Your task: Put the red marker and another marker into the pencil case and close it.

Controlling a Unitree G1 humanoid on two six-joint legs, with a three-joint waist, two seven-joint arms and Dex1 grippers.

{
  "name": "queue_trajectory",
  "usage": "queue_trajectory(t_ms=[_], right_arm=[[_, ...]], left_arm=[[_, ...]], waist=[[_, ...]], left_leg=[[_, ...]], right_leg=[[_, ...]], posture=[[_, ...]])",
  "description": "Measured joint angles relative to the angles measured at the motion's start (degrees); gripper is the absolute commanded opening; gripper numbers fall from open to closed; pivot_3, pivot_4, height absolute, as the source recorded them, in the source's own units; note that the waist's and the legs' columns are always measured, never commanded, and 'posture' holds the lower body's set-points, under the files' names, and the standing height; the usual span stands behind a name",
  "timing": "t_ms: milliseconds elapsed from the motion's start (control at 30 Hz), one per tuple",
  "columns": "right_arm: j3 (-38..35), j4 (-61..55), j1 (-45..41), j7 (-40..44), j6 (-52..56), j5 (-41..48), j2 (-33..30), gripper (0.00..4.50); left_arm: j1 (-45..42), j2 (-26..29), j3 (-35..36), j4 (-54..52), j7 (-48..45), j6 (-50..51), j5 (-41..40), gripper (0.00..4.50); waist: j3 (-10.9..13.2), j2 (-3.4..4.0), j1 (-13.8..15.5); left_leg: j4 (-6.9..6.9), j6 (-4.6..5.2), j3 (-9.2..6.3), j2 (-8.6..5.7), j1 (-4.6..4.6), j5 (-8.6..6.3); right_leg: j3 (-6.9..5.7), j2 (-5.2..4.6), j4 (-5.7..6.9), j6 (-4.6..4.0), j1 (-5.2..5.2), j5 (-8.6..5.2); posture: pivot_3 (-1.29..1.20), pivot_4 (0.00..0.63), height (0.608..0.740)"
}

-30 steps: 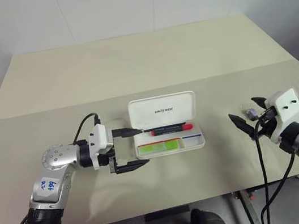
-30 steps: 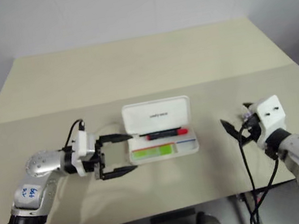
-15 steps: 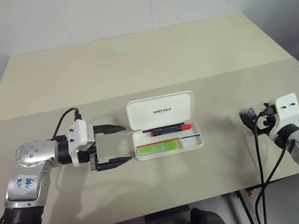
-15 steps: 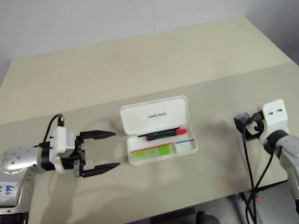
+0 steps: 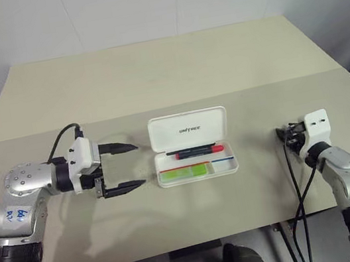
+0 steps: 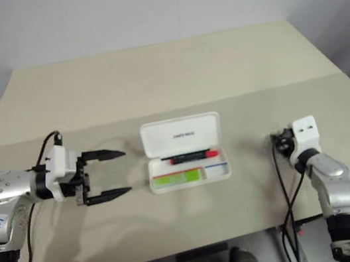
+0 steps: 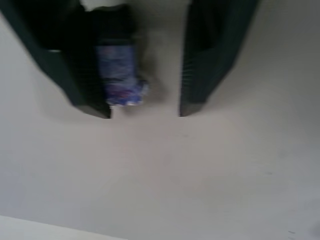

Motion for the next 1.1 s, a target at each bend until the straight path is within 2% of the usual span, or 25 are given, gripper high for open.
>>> queue_trajectory(t_ms=[33,67,333,467,833,1100], right_arm=[[-0.05,0.19,-0.14,-0.34,0.01,-0.3,0.0,0.67],[0.08,0.23,-0.35,-0.4,0.02,-0.4,0.0,0.42],[1.18,-1.22,-0.8,0.41,0.64,-0.88,0.02,0.42],[3.37,-6.78,-0.6,8.55,0.27,1.63,-1.24,0.42],[8.62,-19.48,0.23,39.12,-0.89,12.47,-11.66,0.42],[14.57,-23.3,-3.11,43.31,3.31,14.14,-11.43,0.42]], left_arm=[[0.01,0.0,0.0,-0.01,0.01,0.0,0.0,4.5],[0.01,0.0,0.0,-0.04,0.04,0.0,0.0,4.5],[-0.02,-0.18,-0.18,-0.12,0.45,-0.05,0.0,4.5],[-0.02,-0.43,-0.34,-0.13,0.5,-0.19,0.01,4.5],[0.9,-0.52,-0.34,-0.21,0.55,-1.52,0.01,4.5],[4.01,-2.26,-1.03,-3.52,2.18,-1.59,0.02,4.5]], waist=[[0.0,0.0,-0.09],[0.0,0.0,-0.28],[0.04,0.06,-0.97],[0.1,0.16,-0.93],[0.08,0.13,-0.77],[0.06,0.07,-0.63]], left_leg=[[0.0,0.0,0.0,0.01,0.0,0.0],[-0.01,0.0,0.0,0.04,0.0,0.0],[-0.03,0.0,0.01,0.03,0.0,0.0],[-0.03,0.0,0.02,0.04,-0.01,0.0],[-0.03,0.05,0.01,0.04,-0.01,-0.06],[0.06,0.02,0.01,0.05,-0.03,-0.08]], right_leg=[[0.0,0.0,0.0,0.0,0.0,0.0],[-0.02,0.02,0.0,0.0,0.0,0.0],[-0.03,0.02,-0.01,0.0,-0.02,0.0],[-0.03,0.02,-0.01,0.0,-0.02,0.0],[-0.1,0.02,-0.02,0.0,-0.02,0.0],[-0.09,0.02,-0.02,0.0,-0.01,0.0]], posture=[[0.0,0.15,0.74],[0.0,0.15,0.74],[0.0,0.15,0.74],[0.0,0.15,0.74],[0.0,0.15,0.74],[0.0,0.15,0.74]])
